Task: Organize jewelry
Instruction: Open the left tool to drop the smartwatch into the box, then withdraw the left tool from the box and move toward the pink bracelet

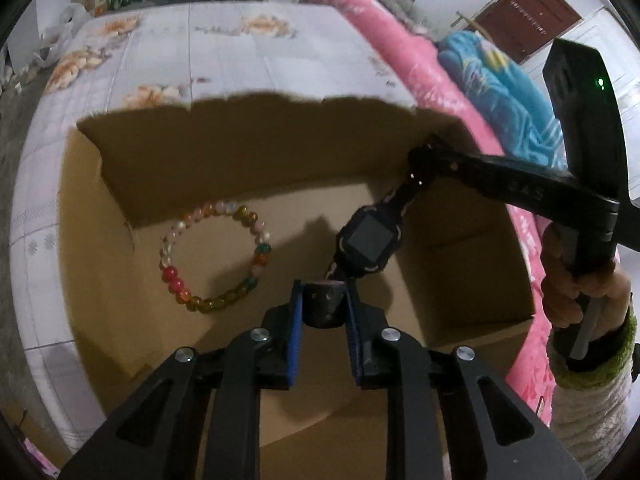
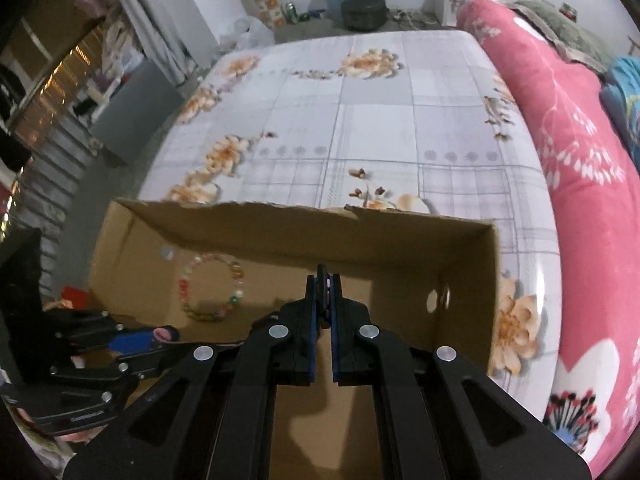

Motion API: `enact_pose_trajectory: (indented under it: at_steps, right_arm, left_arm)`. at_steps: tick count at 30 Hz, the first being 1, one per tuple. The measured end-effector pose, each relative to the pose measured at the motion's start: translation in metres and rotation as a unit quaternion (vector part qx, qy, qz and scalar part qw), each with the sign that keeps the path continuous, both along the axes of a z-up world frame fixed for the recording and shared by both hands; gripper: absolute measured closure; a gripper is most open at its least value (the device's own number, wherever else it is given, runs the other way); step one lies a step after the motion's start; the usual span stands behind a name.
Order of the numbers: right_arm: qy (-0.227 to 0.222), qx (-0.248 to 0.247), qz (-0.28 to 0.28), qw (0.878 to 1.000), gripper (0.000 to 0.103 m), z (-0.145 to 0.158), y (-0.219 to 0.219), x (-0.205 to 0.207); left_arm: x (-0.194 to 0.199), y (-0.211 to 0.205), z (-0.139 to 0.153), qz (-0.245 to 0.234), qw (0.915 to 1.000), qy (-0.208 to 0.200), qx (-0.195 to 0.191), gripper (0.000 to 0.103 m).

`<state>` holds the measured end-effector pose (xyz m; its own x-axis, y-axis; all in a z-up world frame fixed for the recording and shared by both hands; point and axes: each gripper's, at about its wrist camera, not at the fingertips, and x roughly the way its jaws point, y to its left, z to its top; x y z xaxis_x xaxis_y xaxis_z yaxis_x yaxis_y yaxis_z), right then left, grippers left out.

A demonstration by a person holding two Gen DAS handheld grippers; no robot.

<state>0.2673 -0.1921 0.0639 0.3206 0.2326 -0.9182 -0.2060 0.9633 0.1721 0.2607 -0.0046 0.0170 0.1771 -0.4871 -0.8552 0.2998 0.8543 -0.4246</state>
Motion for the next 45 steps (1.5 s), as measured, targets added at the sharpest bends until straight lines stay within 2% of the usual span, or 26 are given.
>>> enact_pose_trajectory:
  at_steps: [5,7,8,12,17,19,22,25,28,30,33,40,45]
  right_arm:
    - [-0.014,-0.025,0.012,1.0,0.092,-0.011,0.003,0.006]
    - [-0.015,-0.02,0.011,1.0,0.085,-0.012,0.001,0.009]
    - [-0.018,-0.021,0.009,1.0,0.078,-0.011,-0.001,0.009]
    - [-0.053,-0.028,0.013,0.998,0.076,0.003,-0.005,0.002]
    - [-0.061,-0.01,0.01,0.998,0.074,0.019,-0.011,-0.01]
    - [-0.046,0.011,0.02,0.999,0.074,0.022,-0.009,-0.015]
    - [0.003,0.027,0.048,0.998,0.071,0.012,0.003,-0.021]
    - [0.073,0.028,0.062,0.995,0.071,-0.013,0.018,-0.023]
    - [0.132,0.035,0.062,0.989,0.071,-0.038,0.026,-0.022]
    - [0.172,0.046,0.056,0.982,0.071,-0.053,0.029,-0.02]
    - [0.198,0.043,0.043,0.978,0.07,-0.066,0.033,-0.016]
    - [0.202,0.043,0.008,0.978,0.073,-0.078,0.043,-0.002]
    - [0.196,0.055,-0.026,0.979,0.083,-0.079,0.041,0.0]
  left_arm:
    - [-0.003,-0.003,-0.002,-0.006,0.9998,-0.004,0.018,0.071]
    - [-0.004,-0.002,-0.003,-0.005,0.9999,0.002,0.016,0.071]
    - [-0.003,-0.003,-0.002,-0.006,0.9999,0.003,0.015,0.071]
    - [-0.007,-0.001,0.003,-0.007,0.9997,-0.012,0.018,0.069]
    - [-0.017,0.007,0.02,0.007,0.9991,-0.041,0.001,0.065]
    - [-0.03,0.018,0.035,0.014,0.9967,-0.08,-0.005,0.061]
    - [-0.051,0.034,0.054,0.028,0.9911,-0.13,-0.009,0.057]
    - [-0.086,0.055,0.07,0.046,0.9813,-0.186,-0.015,0.051]
    - [-0.116,0.074,0.073,0.062,0.9742,-0.216,-0.02,0.046]
    - [-0.132,0.086,0.069,0.073,0.9716,-0.224,-0.024,0.043]
    - [-0.152,0.104,0.061,0.093,0.9687,-0.229,-0.022,0.041]
    - [-0.175,0.139,0.035,0.136,0.9682,-0.209,-0.022,0.04]
    - [-0.187,0.152,0.024,0.153,0.9668,-0.204,-0.018,0.04]
